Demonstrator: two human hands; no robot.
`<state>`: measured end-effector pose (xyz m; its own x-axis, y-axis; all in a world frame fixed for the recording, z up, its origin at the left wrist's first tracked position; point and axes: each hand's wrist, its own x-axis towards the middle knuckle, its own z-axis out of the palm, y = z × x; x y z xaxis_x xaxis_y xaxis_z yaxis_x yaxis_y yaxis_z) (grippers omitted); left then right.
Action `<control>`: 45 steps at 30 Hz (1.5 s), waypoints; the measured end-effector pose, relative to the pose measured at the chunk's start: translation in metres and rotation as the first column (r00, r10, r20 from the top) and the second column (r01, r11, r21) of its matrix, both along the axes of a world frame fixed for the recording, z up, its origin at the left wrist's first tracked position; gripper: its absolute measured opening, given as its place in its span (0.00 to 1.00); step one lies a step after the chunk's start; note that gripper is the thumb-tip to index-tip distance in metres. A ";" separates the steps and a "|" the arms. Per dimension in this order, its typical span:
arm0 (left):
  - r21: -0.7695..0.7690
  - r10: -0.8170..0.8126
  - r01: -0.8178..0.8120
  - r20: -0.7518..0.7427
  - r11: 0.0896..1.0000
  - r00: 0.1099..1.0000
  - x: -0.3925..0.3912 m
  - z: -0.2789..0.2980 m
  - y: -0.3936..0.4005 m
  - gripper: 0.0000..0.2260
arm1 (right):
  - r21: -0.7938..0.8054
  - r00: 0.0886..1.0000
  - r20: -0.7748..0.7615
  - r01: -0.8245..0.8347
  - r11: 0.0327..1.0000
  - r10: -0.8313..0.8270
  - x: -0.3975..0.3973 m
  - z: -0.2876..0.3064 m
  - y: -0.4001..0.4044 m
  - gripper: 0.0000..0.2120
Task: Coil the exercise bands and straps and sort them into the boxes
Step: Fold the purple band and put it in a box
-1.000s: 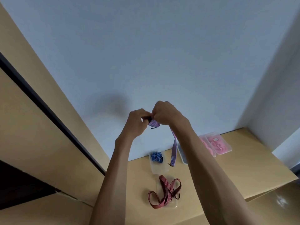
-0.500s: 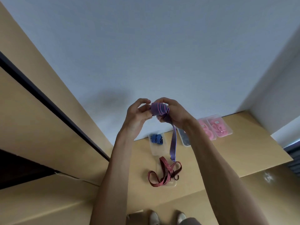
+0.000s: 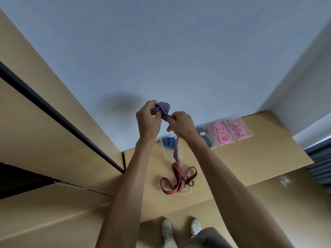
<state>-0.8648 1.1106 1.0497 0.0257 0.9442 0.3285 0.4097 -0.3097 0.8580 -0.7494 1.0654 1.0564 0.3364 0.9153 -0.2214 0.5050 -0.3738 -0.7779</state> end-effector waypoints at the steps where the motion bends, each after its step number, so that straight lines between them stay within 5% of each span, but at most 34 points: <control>1: 0.035 -0.017 0.018 -0.031 0.999 0.999 -0.001 -0.002 -0.001 0.14 | -0.020 1.000 -0.022 -0.009 1.000 0.009 0.000 0.002 0.002 0.11; 3: 0.022 -0.013 0.013 -0.001 1.000 1.000 -0.003 -0.006 -0.001 0.13 | -0.063 0.997 -0.072 -0.011 0.998 0.006 0.003 0.006 0.004 0.14; 6: -0.237 0.065 0.019 0.343 0.971 0.937 -0.008 -0.004 0.005 0.12 | -0.071 0.975 -0.220 0.025 0.997 -0.040 0.010 0.008 0.002 0.10; 8: -0.317 0.126 0.021 0.436 0.948 0.891 -0.009 -0.004 0.008 0.13 | -0.027 0.957 -0.285 0.048 0.998 -0.054 0.010 0.008 -0.001 0.10; 10: -0.295 0.127 -0.024 0.333 0.955 0.935 -0.009 -0.006 0.007 0.13 | 0.010 0.947 -0.314 0.077 0.997 -0.070 0.007 0.009 -0.001 0.06; 13: -0.145 0.072 -0.061 0.073 0.988 0.995 -0.009 -0.007 0.001 0.11 | 0.027 0.916 -0.397 0.071 0.997 -0.054 0.006 0.009 -0.003 0.13; 16: -0.002 -0.093 0.093 -0.100 0.996 0.991 -0.010 -0.010 -0.002 0.11 | 0.130 0.992 -0.063 -0.097 0.987 0.106 0.007 0.011 -0.007 0.14; 18: 0.006 -0.163 0.169 -0.218 0.986 0.962 -0.013 -0.014 0.000 0.11 | 0.126 0.962 0.226 -0.187 0.974 0.156 0.008 0.013 -0.006 0.11; 24: -0.278 -0.459 0.391 -0.251 0.877 0.852 -0.026 -0.010 0.007 0.21 | 0.017 0.882 0.347 -0.345 0.938 0.318 0.024 0.027 0.003 0.13; 30: -0.421 -0.632 0.664 0.236 0.618 0.738 -0.038 0.011 0.000 0.21 | 0.098 0.928 -0.004 -0.370 0.924 0.372 0.048 0.034 0.002 0.05; 35: -0.450 -0.643 0.717 0.336 0.533 0.689 -0.030 0.021 -0.003 0.17 | 0.242 0.889 -0.140 -0.396 0.886 0.435 0.046 0.037 0.001 0.09; 41: -0.346 -0.549 0.664 0.377 0.663 0.746 -0.027 0.019 -0.005 0.19 | 0.263 0.832 -0.485 -0.156 0.952 0.270 0.045 0.024 -0.002 0.05; 45: -0.302 -0.447 0.612 0.465 0.731 0.764 -0.022 0.015 -0.009 0.18 | 0.205 0.591 -0.781 -0.067 0.976 0.205 0.041 0.009 -0.004 0.07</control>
